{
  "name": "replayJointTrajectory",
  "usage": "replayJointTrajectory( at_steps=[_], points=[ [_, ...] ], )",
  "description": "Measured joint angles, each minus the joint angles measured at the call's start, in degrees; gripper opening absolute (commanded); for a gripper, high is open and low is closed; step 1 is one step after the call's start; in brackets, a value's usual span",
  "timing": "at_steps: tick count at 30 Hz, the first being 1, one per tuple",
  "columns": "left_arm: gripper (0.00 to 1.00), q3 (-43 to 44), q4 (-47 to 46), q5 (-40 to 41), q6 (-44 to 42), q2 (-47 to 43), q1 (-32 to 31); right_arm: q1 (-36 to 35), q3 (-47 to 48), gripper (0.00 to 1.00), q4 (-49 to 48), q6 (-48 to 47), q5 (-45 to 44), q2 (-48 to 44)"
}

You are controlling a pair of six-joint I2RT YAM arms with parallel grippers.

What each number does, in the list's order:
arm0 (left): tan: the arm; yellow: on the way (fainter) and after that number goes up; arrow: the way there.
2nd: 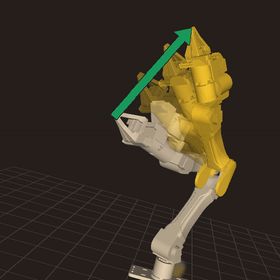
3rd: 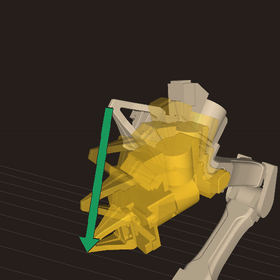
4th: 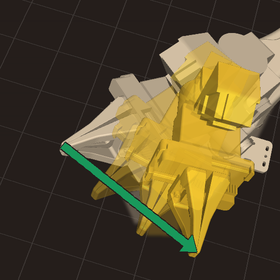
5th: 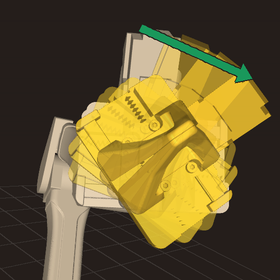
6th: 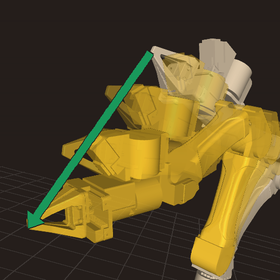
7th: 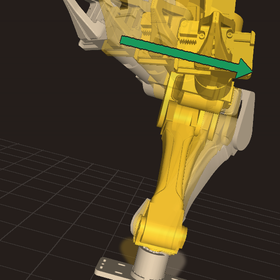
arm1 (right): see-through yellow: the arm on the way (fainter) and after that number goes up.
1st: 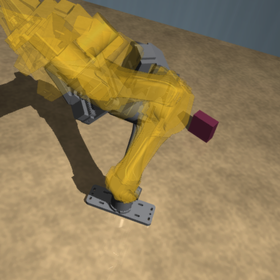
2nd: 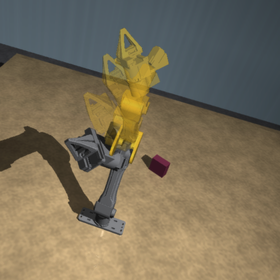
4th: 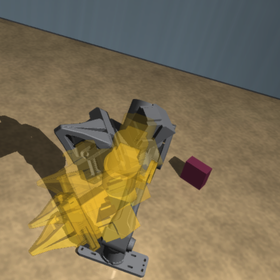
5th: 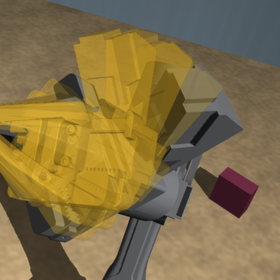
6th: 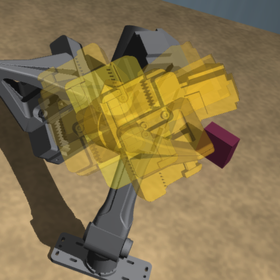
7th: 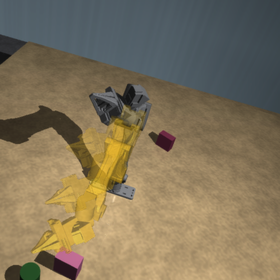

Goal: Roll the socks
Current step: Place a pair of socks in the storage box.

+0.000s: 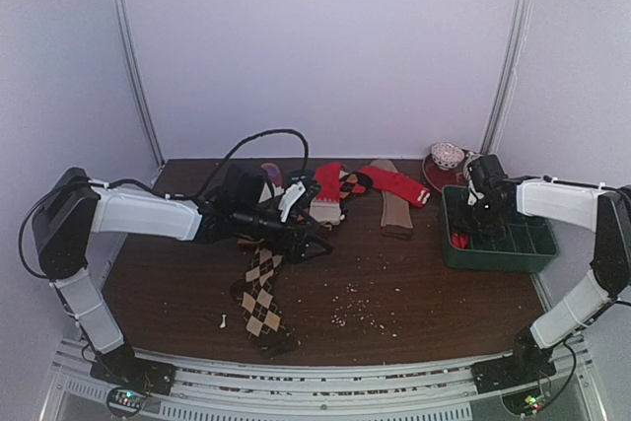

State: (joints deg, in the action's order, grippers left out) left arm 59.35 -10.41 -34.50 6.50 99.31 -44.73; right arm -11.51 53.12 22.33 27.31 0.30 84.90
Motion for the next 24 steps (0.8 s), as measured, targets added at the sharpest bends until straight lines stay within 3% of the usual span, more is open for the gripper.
replayJointTrajectory(
  at_steps=[8, 13, 24],
  points=[
    [0.96, 0.37, 1.31, 0.74, -0.02, 0.0, 0.0, 0.11, 0.2, 0.41, -0.63, -0.31, 0.24, -0.26],
    [0.98, 0.46, 1.53, 1.09, 0.0, 0.0, 0.0, 0.37, 0.09, 0.45, -2.03, -0.57, 0.44, -0.52],
    [0.98, 1.99, 3.87, 7.13, 0.07, -4.9, 0.0, -0.92, -0.5, 0.49, -5.05, -4.87, 5.75, -9.44]
  ],
)
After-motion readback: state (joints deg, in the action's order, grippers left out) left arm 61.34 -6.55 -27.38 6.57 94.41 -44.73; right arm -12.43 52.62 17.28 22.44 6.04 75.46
